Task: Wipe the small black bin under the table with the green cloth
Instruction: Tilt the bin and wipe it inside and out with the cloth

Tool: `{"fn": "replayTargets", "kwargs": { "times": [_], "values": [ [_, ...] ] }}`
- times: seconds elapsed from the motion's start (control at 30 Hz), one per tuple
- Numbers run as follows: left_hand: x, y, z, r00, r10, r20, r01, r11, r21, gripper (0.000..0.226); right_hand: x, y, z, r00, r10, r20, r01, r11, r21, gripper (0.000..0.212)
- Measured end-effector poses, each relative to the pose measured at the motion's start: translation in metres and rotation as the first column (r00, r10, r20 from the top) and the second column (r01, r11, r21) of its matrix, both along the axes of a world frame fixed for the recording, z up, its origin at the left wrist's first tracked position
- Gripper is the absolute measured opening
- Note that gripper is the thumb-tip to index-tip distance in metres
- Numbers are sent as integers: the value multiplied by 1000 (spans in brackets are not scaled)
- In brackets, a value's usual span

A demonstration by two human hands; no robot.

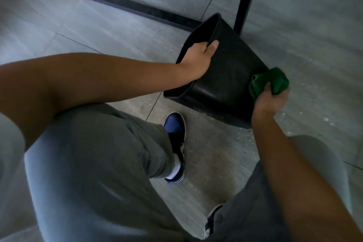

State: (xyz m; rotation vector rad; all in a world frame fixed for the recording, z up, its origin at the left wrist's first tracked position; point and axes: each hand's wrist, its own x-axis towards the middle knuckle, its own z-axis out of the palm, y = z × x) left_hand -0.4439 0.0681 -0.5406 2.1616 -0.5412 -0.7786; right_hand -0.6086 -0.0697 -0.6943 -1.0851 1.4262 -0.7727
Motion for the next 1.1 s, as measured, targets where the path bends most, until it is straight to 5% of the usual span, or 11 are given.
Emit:
{"fn": "replayTargets", "kwargs": {
  "times": [0.2,0.3,0.4,0.53,0.7,0.8,0.93,1.1],
  "values": [
    [1,-8,7,999,-43,-9,43,999,-21,47,-16,23,19,964,101,-244,-118,991,-55,62],
    [-1,-9,7,999,-42,2,42,999,-20,39,-10,37,44,958,195,-210,-217,972,-86,59],
    [-1,-10,6,999,-34,-10,34,999,-17,46,-3,53,80,860,477,-182,-501,857,-120,54],
    [4,-8,7,999,-13,-30,13,1000,-13,49,-15,62,116,659,752,-12,-752,659,34,42],
    [12,-8,5,994,7,-113,-11,999,-39,47,-25,46,122,835,536,124,-550,817,172,25],
    [19,-6,20,946,-170,-277,176,984,-2,30,-30,31,116,919,356,171,-388,895,220,21],
    [28,5,44,722,-575,-386,685,675,275,59,-40,22,106,961,206,187,-251,932,263,27],
    [22,14,40,497,-756,-427,809,225,543,67,-45,20,99,977,152,152,-193,932,309,19]
  ]
}}
